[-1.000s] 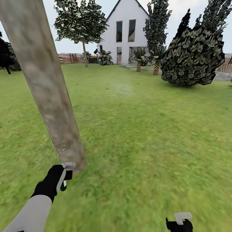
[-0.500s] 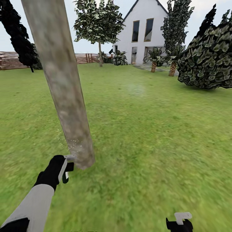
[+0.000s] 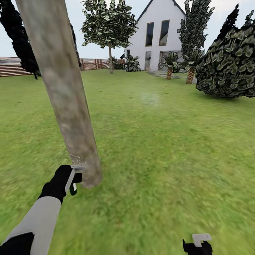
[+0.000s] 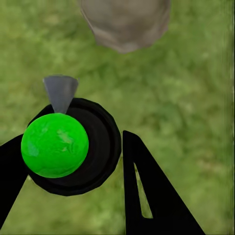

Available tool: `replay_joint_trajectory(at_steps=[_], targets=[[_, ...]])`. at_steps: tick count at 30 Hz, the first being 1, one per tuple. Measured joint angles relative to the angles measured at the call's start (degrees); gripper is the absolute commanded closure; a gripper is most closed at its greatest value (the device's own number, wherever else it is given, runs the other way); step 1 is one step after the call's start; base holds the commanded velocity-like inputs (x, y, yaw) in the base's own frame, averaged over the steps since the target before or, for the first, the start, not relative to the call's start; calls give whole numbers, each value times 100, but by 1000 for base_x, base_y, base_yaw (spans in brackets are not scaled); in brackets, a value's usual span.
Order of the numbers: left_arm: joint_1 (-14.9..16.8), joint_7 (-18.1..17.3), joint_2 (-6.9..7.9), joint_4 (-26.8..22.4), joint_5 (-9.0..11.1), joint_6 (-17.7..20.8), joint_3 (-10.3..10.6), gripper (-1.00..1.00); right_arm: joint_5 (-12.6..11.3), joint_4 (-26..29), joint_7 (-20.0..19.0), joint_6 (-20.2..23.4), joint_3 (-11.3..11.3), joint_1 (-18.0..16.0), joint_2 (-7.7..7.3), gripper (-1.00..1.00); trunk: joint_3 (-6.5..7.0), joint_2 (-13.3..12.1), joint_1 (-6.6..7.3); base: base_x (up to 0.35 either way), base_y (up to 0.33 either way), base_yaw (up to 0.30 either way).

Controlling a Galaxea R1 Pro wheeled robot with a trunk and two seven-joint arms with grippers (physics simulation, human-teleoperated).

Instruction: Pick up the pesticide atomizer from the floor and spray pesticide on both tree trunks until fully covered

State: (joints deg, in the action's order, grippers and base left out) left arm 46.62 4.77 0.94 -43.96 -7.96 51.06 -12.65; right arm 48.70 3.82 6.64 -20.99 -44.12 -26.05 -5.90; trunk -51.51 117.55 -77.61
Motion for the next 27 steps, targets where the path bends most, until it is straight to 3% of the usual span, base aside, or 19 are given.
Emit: replay_joint_trajectory(at_steps=[6,18,27], targets=[[43,0,23,-1,-16,9,-5,100,0,0,0,0,3,0,3,-100,0,0,-1,11,-275,38],[60,-1,10,-3,-2,11,-17,100,0,-1,5,1,0,-1,12,-100,0,0,1,121,-257,249],[63,1,15,-8,-2,9,-7,100,0,3,0,0,0,0,12,-100,0,0,-1,70,-257,13]])
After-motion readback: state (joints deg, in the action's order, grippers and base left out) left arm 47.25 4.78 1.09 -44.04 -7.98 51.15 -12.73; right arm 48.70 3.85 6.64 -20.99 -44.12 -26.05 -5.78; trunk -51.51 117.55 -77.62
